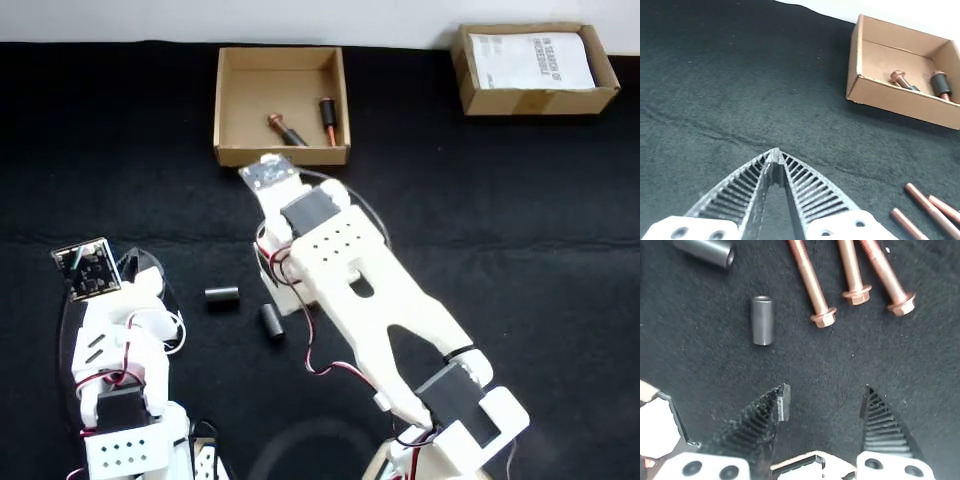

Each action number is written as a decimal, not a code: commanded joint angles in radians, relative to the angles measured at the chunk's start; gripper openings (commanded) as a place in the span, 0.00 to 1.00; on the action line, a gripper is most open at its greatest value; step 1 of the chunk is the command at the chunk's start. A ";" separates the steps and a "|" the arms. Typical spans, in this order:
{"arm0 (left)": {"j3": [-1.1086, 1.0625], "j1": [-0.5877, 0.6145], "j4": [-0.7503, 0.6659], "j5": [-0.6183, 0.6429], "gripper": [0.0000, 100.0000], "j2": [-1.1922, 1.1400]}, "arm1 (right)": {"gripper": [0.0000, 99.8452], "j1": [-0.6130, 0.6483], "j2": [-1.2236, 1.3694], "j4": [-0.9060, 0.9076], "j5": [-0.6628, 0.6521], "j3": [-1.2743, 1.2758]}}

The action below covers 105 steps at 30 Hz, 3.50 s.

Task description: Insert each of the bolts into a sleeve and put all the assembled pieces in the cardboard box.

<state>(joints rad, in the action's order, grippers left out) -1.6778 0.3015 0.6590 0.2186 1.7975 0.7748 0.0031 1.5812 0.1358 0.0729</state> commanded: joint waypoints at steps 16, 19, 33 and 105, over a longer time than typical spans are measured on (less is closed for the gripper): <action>-0.018 0.015 0.005 -0.005 0.02 -0.004 | 0.18 0.131 -0.054 -0.573 0.005 0.371; -0.018 0.013 0.005 -0.005 0.02 -0.004 | 0.16 0.131 -0.053 -0.598 0.005 0.389; -0.018 0.013 0.005 -0.006 0.02 -0.002 | 0.16 0.134 0.124 -0.601 0.011 0.300; -0.018 -0.015 0.005 -0.006 0.02 -0.004 | 0.01 -0.124 0.156 -0.236 -0.121 -0.166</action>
<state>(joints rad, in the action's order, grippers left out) -1.6778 0.3030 0.6590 0.2186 1.7975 0.7027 0.2762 1.2896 0.0222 -0.0069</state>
